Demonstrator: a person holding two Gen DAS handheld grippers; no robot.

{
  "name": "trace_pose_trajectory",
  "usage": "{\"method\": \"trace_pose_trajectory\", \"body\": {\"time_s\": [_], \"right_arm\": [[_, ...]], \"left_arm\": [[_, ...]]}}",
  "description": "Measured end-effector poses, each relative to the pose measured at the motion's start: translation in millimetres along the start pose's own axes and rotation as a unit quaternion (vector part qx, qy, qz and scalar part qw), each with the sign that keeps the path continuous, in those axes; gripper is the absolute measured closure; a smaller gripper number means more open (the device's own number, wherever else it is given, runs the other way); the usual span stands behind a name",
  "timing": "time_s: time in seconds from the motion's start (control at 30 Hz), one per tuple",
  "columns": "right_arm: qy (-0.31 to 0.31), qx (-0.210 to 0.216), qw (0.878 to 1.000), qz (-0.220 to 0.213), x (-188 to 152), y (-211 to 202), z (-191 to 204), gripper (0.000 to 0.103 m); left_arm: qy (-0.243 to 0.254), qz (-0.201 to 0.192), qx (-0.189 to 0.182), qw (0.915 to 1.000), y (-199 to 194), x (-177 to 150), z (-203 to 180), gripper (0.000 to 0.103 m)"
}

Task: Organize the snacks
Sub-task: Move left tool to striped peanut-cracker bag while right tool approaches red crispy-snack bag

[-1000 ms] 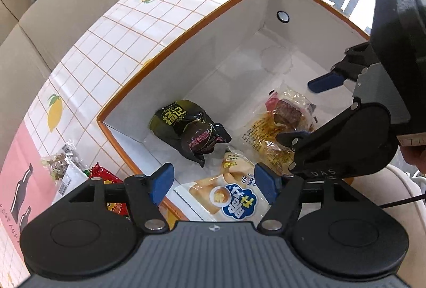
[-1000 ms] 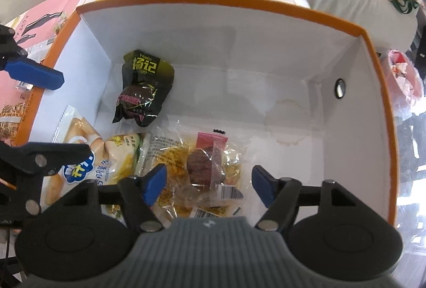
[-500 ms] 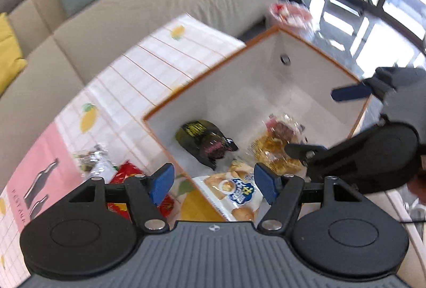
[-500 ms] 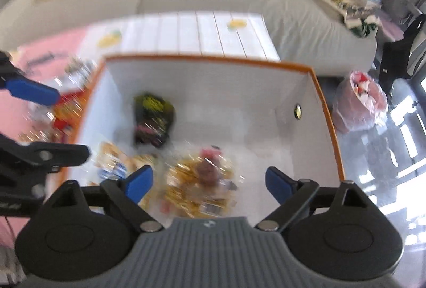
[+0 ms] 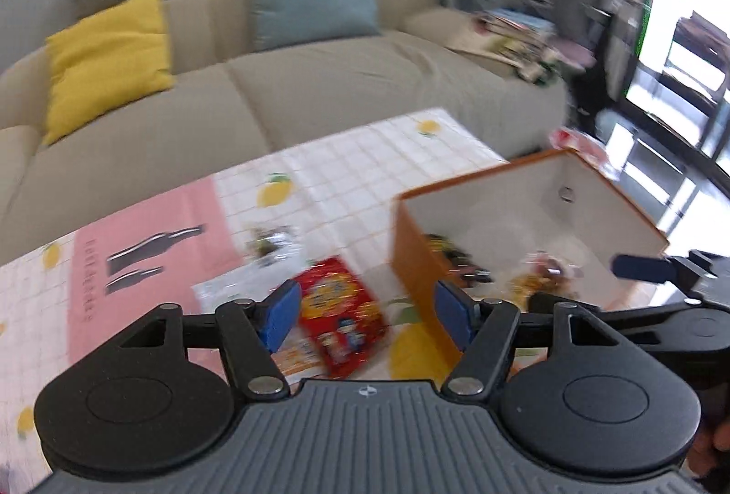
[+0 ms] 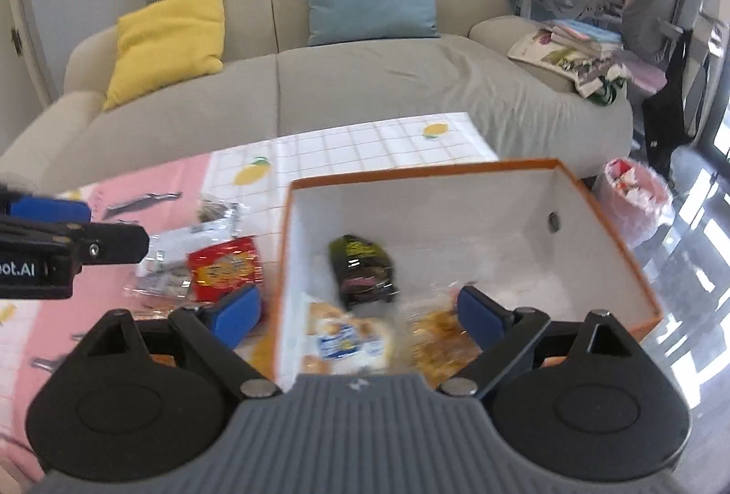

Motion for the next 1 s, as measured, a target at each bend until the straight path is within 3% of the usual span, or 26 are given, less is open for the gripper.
{"method": "trace_pose_trajectory", "body": {"time_s": [0.37,0.5,0.77,1.0], "right_arm": [[-0.034,0.013,0.999,-0.037,-32,2,65,0.013],[-0.070,0.028,0.997,-0.031,-42,13,87,0.013],[-0.104,0.052,0.993,0.011,-69,53,115,0.015],[-0.150,0.046,0.987,0.024,-76,83,122,0.018]], "left_arm": [[-0.048,-0.010,0.086,0.9951,-11,-64,62,0.025],[-0.090,0.012,0.065,0.9937,-5,-82,81,0.026],[-0.124,0.031,0.076,0.9889,12,-108,113,0.027],[-0.144,0.047,0.039,0.9877,31,-114,117,0.027]]}}
Point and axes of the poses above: each gripper's, at about its wrist camera, not at the fingertips, and y roughly the way its jaws point, z to its left, x to its top, the point moved 7 cm from there along y, roughly the way its jaws point, and after that the axes turned 5 degrees about -z, right-handed, at the moved point
